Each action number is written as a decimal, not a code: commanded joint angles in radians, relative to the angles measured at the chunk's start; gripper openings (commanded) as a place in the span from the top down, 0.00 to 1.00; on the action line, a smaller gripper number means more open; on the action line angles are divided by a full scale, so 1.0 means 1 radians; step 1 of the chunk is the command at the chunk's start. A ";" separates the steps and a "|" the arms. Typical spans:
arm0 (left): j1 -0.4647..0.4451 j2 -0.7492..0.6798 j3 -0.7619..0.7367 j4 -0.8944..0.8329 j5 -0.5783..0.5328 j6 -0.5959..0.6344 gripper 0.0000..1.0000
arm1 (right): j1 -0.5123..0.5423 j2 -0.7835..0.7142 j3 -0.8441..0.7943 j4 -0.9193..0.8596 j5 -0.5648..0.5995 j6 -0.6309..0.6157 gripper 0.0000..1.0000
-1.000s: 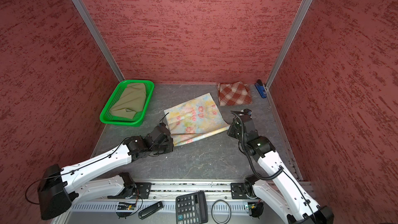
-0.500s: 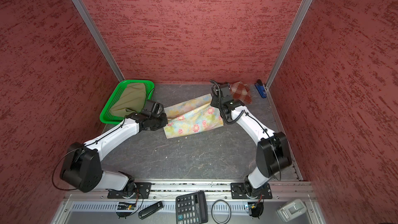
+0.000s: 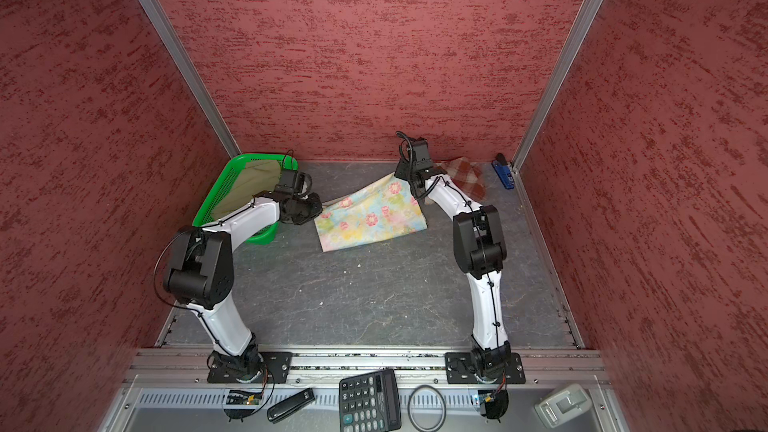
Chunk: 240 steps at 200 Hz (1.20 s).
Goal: Fold and stack the skirts
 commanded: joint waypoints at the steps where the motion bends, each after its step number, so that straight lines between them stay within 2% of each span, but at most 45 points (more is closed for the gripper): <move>1: 0.017 0.098 0.076 0.020 -0.011 0.026 0.99 | -0.014 0.101 0.130 0.019 -0.037 -0.004 1.00; 15: 0.020 0.162 0.124 0.012 -0.025 0.017 0.89 | -0.020 0.182 0.210 0.006 -0.058 -0.003 1.00; 24: 0.021 0.190 0.151 0.010 -0.030 0.010 0.78 | -0.021 0.216 0.249 0.003 -0.067 -0.009 0.78; 35: 0.019 0.200 0.160 0.020 -0.044 0.002 0.54 | -0.022 0.228 0.265 0.004 -0.068 -0.015 0.47; 46: 0.015 0.193 0.170 0.021 -0.047 0.000 0.34 | -0.023 0.207 0.250 0.003 -0.066 -0.021 0.30; 60: -0.002 0.161 0.174 0.012 -0.077 0.011 0.14 | -0.022 0.143 0.186 0.019 -0.043 -0.035 0.18; 78: -0.023 0.095 0.150 0.015 -0.100 0.028 0.00 | -0.022 0.038 0.068 0.055 -0.024 -0.066 0.10; 113: -0.110 -0.013 0.082 0.014 -0.154 0.088 0.00 | -0.023 -0.135 -0.160 0.051 -0.030 -0.076 0.11; 141: -0.184 -0.019 0.046 0.023 -0.149 0.156 0.03 | -0.024 -0.320 -0.393 0.103 0.011 -0.051 0.11; 169: -0.230 0.054 0.087 0.038 -0.099 0.199 0.07 | -0.042 -0.455 -0.512 0.067 0.005 -0.011 0.11; 187: -0.260 0.130 0.172 0.012 -0.073 0.217 0.07 | -0.061 -0.540 -0.586 0.075 -0.002 0.018 0.11; 240: -0.328 0.339 0.373 -0.049 -0.068 0.225 0.08 | -0.098 -0.723 -0.703 0.041 0.024 0.033 0.11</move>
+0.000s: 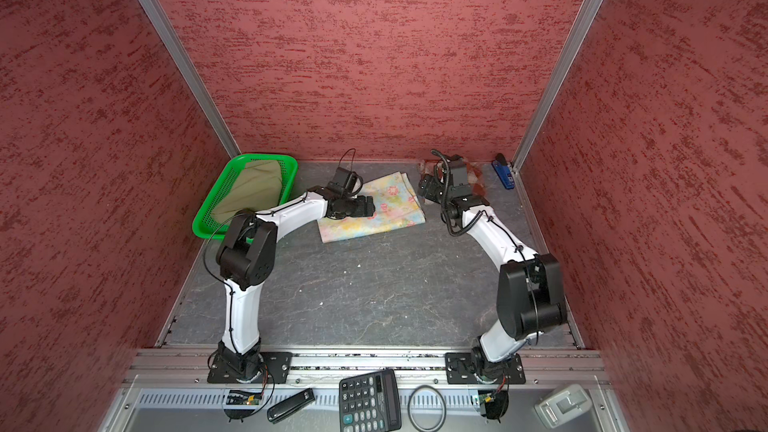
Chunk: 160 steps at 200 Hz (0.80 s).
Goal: Fold and stack the skirts
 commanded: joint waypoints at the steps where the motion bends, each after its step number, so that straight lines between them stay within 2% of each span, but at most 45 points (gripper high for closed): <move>1: -0.025 0.065 0.067 -0.041 0.011 0.025 0.08 | -0.009 -0.075 -0.025 -0.015 0.038 0.019 0.11; 27: -0.038 0.114 0.060 -0.056 0.016 0.012 0.11 | -0.017 -0.145 -0.048 -0.040 0.054 0.014 0.11; 60: -0.072 0.088 -0.031 -0.042 0.044 0.041 0.16 | -0.020 -0.206 -0.044 -0.073 0.076 0.000 0.11; 105: -0.136 -0.029 -0.236 0.012 0.132 0.086 0.21 | -0.024 -0.227 -0.044 -0.104 0.066 -0.015 0.11; 122: -0.163 -0.082 -0.323 0.037 0.157 0.085 0.25 | -0.022 -0.225 -0.064 -0.112 0.063 -0.027 0.11; 160: -0.251 -0.209 -0.507 0.072 0.189 0.109 0.26 | -0.017 -0.225 -0.128 -0.136 0.066 -0.060 0.11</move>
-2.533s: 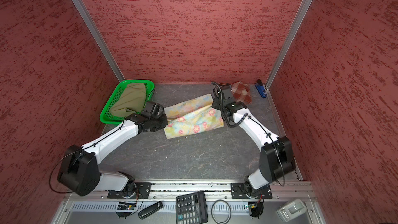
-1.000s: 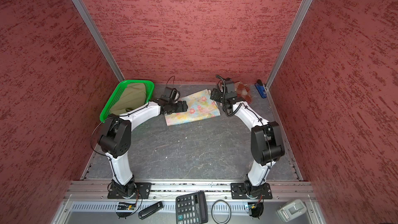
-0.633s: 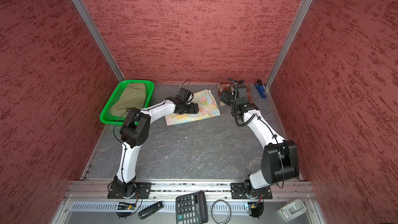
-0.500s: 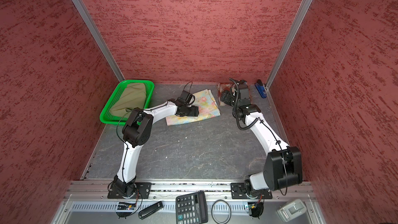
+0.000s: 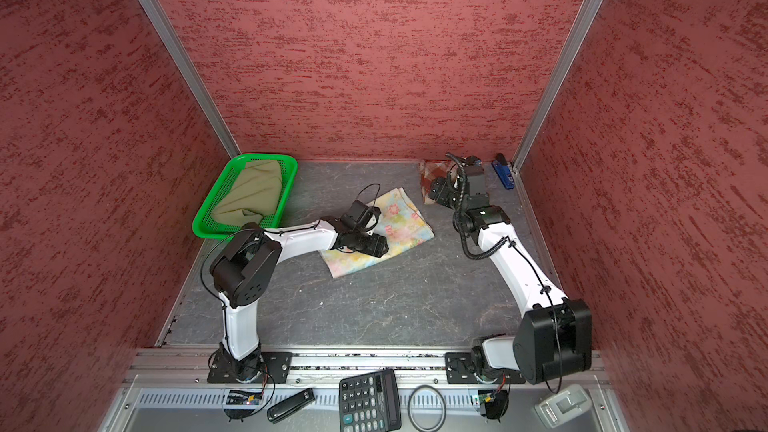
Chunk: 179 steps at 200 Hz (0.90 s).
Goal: Fold and stack the skirts
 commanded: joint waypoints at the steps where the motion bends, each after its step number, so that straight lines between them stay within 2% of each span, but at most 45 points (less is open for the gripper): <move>1: -0.049 -0.032 -0.109 -0.053 0.058 0.023 0.26 | 0.002 -0.008 -0.041 -0.045 0.023 -0.031 0.11; 36: -0.059 -0.169 -0.256 -0.037 0.055 0.018 0.26 | 0.043 0.005 -0.115 -0.047 0.021 -0.048 0.11; 63: -0.003 -0.253 -0.324 0.001 0.059 -0.023 0.20 | 0.118 0.040 -0.160 -0.033 0.028 -0.050 0.12; 98: 0.087 -0.386 -0.367 0.114 0.157 -0.127 0.08 | 0.239 0.157 -0.149 -0.033 0.066 -0.059 0.12; 118: 0.127 -0.482 -0.385 0.127 0.173 -0.185 0.08 | 0.264 0.207 -0.141 -0.027 0.063 -0.061 0.11; 149: 0.165 -0.599 -0.414 0.046 0.100 -0.226 0.08 | 0.265 0.285 -0.106 -0.020 0.043 -0.087 0.12; 179: 0.169 -0.602 -0.424 -0.020 -0.006 -0.243 0.08 | 0.287 0.367 -0.088 -0.035 0.052 -0.095 0.13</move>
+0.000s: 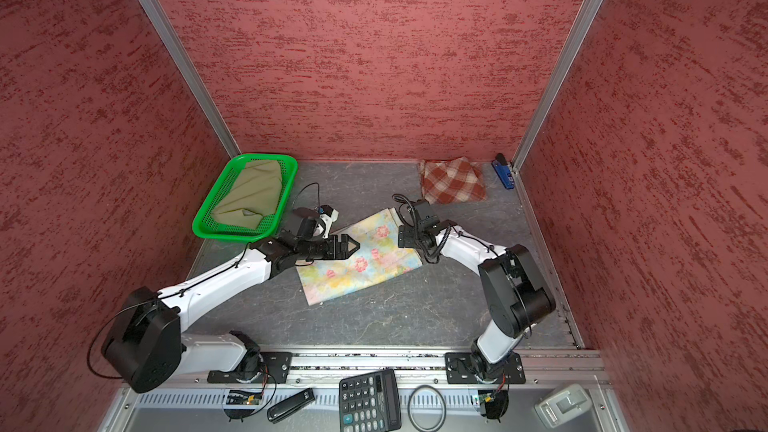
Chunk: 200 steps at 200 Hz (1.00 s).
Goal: Fold and stack the skirts
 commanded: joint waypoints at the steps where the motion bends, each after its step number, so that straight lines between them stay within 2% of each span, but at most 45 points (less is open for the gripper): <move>1: 0.006 0.013 -0.027 -0.072 -0.094 -0.038 0.08 | 0.020 0.051 0.034 -0.012 0.025 -0.018 0.14; 30: 0.015 0.064 -0.015 -0.059 -0.123 -0.056 0.08 | 0.046 0.060 -0.024 -0.030 0.057 0.029 0.17; 62: 0.018 0.098 0.035 -0.076 -0.139 -0.040 0.08 | 0.057 0.001 -0.120 -0.077 0.114 0.163 0.30; 91: 0.048 0.087 0.078 -0.112 -0.150 -0.046 0.06 | 0.063 -0.091 -0.208 -0.106 0.115 0.227 0.32; 124: 0.132 0.053 0.090 -0.146 -0.107 -0.089 0.05 | 0.064 -0.177 -0.249 -0.144 0.127 0.261 0.34; 149: 0.168 0.022 0.084 -0.171 -0.092 -0.093 0.05 | 0.064 -0.210 -0.193 -0.152 0.146 0.233 0.35; 172: 0.180 0.002 0.078 -0.221 -0.114 -0.089 0.05 | 0.064 -0.209 -0.083 -0.094 0.103 0.132 0.34; 200: 0.216 -0.049 0.052 -0.298 -0.162 -0.107 0.05 | 0.063 -0.067 0.102 -0.053 0.012 0.012 0.35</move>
